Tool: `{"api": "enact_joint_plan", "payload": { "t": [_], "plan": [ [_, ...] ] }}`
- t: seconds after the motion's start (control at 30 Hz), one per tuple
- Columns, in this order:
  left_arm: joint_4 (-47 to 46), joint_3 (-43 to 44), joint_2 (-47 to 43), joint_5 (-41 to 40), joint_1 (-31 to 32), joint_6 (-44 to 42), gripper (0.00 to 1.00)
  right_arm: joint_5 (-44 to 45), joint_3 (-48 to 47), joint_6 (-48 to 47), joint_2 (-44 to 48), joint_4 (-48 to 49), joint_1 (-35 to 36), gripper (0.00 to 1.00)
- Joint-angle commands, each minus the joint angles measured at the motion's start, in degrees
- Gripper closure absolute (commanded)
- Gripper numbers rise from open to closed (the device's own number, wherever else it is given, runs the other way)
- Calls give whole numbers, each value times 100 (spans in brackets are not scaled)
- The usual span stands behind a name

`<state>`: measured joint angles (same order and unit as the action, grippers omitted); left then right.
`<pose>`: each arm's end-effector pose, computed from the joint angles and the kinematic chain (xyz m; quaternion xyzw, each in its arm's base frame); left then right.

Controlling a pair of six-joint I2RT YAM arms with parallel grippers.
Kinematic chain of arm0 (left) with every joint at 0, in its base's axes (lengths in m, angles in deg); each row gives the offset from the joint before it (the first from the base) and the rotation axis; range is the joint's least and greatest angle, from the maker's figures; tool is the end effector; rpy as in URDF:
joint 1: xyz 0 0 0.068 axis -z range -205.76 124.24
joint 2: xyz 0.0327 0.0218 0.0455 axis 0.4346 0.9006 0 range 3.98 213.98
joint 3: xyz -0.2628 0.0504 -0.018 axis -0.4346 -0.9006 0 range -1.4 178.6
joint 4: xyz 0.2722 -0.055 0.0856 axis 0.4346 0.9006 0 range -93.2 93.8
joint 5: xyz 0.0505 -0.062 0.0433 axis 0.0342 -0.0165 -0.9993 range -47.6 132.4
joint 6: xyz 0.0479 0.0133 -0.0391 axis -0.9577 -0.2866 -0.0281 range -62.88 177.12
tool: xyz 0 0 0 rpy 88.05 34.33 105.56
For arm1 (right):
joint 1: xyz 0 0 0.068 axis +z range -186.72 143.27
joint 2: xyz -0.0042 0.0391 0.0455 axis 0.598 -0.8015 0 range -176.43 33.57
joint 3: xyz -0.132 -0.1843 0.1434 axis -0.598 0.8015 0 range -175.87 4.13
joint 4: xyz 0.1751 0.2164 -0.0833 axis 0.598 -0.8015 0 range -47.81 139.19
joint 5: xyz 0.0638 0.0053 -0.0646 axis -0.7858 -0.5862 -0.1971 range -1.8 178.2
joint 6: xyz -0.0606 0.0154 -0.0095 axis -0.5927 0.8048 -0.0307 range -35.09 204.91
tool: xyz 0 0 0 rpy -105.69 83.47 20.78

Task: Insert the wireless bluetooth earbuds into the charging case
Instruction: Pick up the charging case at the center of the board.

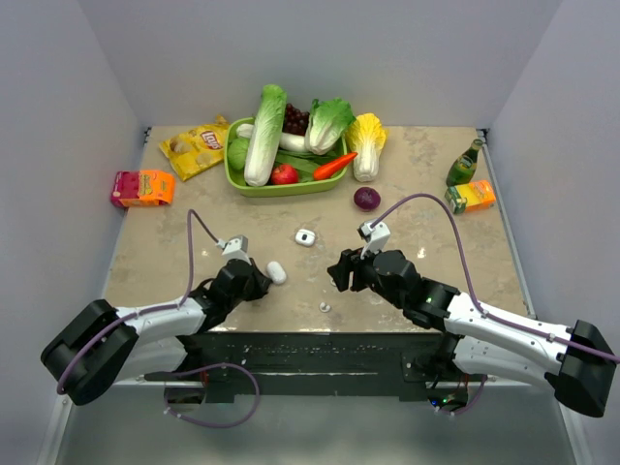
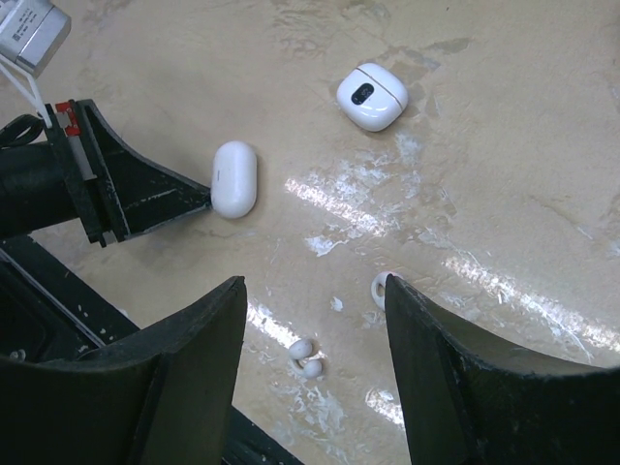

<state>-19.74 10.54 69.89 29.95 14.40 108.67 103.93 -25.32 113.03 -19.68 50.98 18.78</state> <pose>0.1759 -0.1348 0.0885 -0.1362 0.8822 -0.2482 0.3764 0.1546 0.2015 0.2196 -0.1201 0.8161 0.2847 0.4884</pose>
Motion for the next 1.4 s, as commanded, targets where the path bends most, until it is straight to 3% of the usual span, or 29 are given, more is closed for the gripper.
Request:
{"api": "enact_joint_plan", "payload": {
  "t": [0.0, 0.43, 0.6, 0.67, 0.7, 0.83, 0.9, 0.93, 1.03, 1.2, 1.23, 1.37],
  "plan": [
    [-34, -140, 27, -82, 79, 136, 100, 89, -52, 27, -1, 130, 22, 38],
    [-676, -96, 440, 111, 159, 92, 100, 167, 1, 88, 26, 77, 13, 38],
    [-501, -87, 196, 32, 159, 83, 100, 238, 10, 62, 78, 42, 13, 37],
    [8, -52, -33, -90, 159, 48, 98, 282, -25, 62, 87, -46, 13, 37],
    [227, 0, -365, -291, 159, 22, 94, 299, -17, 53, 122, -72, 13, 36],
    [1441, 158, -1246, -714, 167, -329, 56, 422, -34, 1, 271, -152, 13, 34],
    [1888, 377, -1483, -881, 167, -627, 44, 457, -52, -60, 307, -161, 4, 33],
    [1978, 457, -1511, -926, 167, -716, 32, 466, -78, -96, 324, -161, 13, 33],
    [2224, 878, -1248, -847, 167, -1260, 16, 493, -166, -175, 368, -371, 13, 32],
    [2216, 1529, -432, -233, 194, -1894, 13, 405, -175, -237, 500, -433, 13, 32],
    [2242, 1626, -343, -188, 194, -1981, 1, 361, -175, -245, 526, -433, 13, 32],
    [2593, 2109, 53, -74, 273, -2412, 0, 291, -175, -289, 571, -503, 13, 31]
  ]
}}
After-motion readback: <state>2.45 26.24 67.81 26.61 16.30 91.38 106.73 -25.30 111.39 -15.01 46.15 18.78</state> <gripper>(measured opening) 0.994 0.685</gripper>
